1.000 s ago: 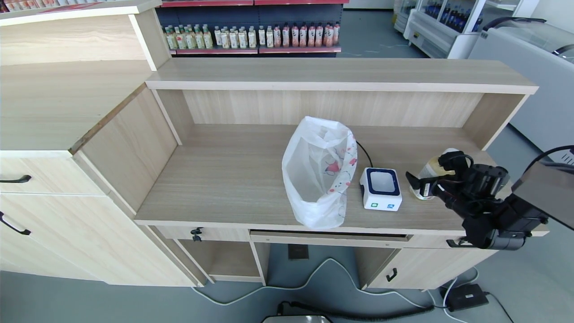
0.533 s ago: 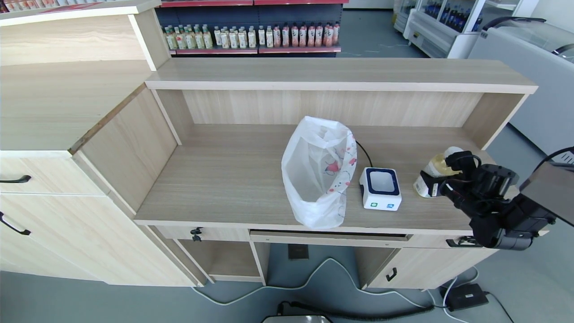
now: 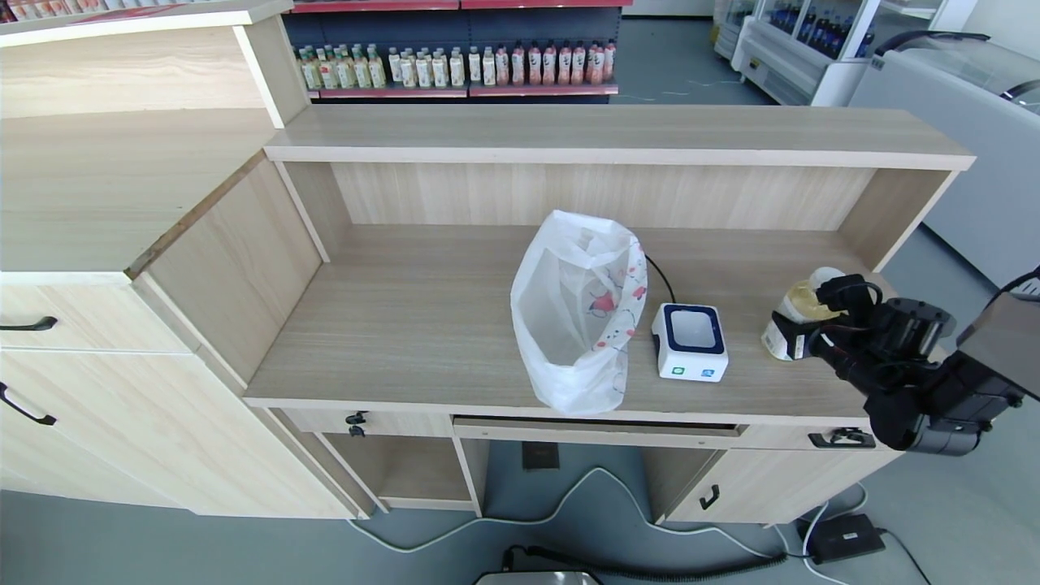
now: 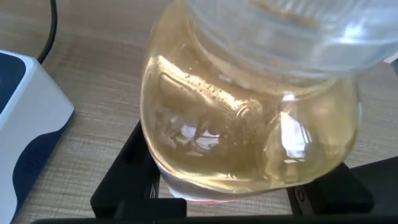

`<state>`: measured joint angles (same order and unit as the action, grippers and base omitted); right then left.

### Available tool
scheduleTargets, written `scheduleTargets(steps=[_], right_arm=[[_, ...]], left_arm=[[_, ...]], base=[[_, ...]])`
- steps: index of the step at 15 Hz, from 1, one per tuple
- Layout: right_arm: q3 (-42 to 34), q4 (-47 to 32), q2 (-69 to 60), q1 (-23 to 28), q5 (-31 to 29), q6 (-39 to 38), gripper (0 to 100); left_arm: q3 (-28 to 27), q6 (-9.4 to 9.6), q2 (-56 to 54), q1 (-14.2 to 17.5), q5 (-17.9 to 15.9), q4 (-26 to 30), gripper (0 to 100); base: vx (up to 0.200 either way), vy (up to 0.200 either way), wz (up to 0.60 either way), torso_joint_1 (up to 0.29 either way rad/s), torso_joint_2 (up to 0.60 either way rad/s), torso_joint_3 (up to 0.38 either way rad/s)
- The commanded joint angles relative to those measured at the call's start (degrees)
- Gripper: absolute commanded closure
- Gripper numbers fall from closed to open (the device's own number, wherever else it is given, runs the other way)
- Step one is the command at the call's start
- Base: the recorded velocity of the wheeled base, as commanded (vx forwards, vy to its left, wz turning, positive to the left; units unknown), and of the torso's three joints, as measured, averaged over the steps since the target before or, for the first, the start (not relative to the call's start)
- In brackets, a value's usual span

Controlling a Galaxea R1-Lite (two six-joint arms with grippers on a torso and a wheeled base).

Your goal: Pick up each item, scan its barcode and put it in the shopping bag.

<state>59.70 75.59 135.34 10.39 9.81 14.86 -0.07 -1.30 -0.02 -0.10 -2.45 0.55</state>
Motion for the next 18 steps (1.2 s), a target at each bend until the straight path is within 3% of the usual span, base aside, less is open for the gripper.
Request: scheduleTargets(steps=[1,3,4,5,8,10,12,15,18], right_arm=[[-0.55,-2.29,-7.37,0.78,1.88,-5.19,100],[-0.99,-12.84,-16.69,0.78,4.86,-12.4,100],[-0.81,-26.55,-27.06,0.95,10.84,-18.9,100],[-0.2,-34.11,-32.86,1.48,15.85,-22.59,100],[0.16,-47.91,-47.98,1.48,35.89,-31.3,100],[-2.04,-48.96,-53.78,-0.37,46.0,-35.69,100],[-6.08,-48.79,-60.28,-8.8,50.48,-39.47,100],[-8.37,-49.14,-63.62,-21.64,51.62,-40.08,100],[-11.45,-48.88,-64.32,-29.99,51.45,-38.42,100]], left_arm=[[-0.01,-0.01,0.02,0.01,-0.01,-0.02,0],[-0.01,-0.01,0.02,0.01,-0.01,-0.02,0],[-0.01,-0.01,0.02,0.01,-0.01,-0.02,0],[-0.01,-0.01,0.02,0.01,-0.01,-0.02,0],[-0.01,-0.01,0.02,0.01,-0.01,-0.02,0],[-0.01,-0.01,0.02,0.01,-0.01,-0.02,0],[-0.01,-0.01,0.02,0.01,-0.01,-0.02,0],[-0.01,-0.01,0.02,0.01,-0.01,-0.02,0],[-0.01,-0.01,0.02,0.01,-0.01,-0.02,0]], base=[[0.0,0.0,0.0,0.0,0.0,0.0],[0.0,0.0,0.0,0.0,0.0,0.0],[0.0,0.0,0.0,0.0,0.0,0.0],[0.0,0.0,0.0,0.0,0.0,0.0],[0.0,0.0,0.0,0.0,0.0,0.0],[0.0,0.0,0.0,0.0,0.0,0.0],[0.0,0.0,0.0,0.0,0.0,0.0],[0.0,0.0,0.0,0.0,0.0,0.0],[0.0,0.0,0.0,0.0,0.0,0.0]])
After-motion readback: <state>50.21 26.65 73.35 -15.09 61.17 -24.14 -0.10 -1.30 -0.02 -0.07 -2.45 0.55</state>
